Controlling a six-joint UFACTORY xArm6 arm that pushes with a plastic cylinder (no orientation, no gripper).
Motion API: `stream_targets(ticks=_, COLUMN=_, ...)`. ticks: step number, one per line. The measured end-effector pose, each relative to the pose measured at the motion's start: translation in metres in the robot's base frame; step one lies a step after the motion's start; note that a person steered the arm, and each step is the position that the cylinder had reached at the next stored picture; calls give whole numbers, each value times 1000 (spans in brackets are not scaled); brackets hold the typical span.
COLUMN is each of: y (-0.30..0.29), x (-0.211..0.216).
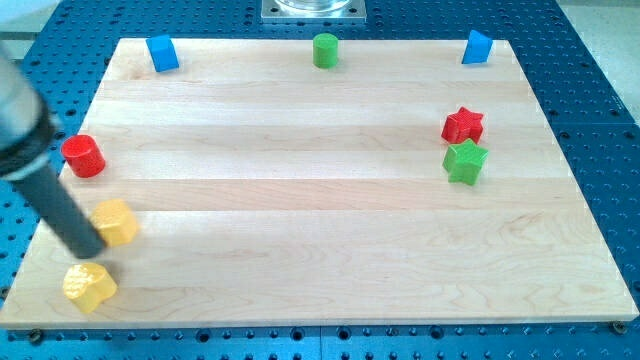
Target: Place the red star at the bottom center of the board
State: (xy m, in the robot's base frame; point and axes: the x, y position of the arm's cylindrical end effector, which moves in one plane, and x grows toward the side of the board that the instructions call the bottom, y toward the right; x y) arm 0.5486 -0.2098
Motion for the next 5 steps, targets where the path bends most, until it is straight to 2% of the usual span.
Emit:
stream_targets(ticks=1, y=85, x=0)
stream_targets(ticks=2, y=123, x=0)
stream_targets(ticks=3, y=199, x=-17)
stream_targets(ticks=5, y=235, x=-81)
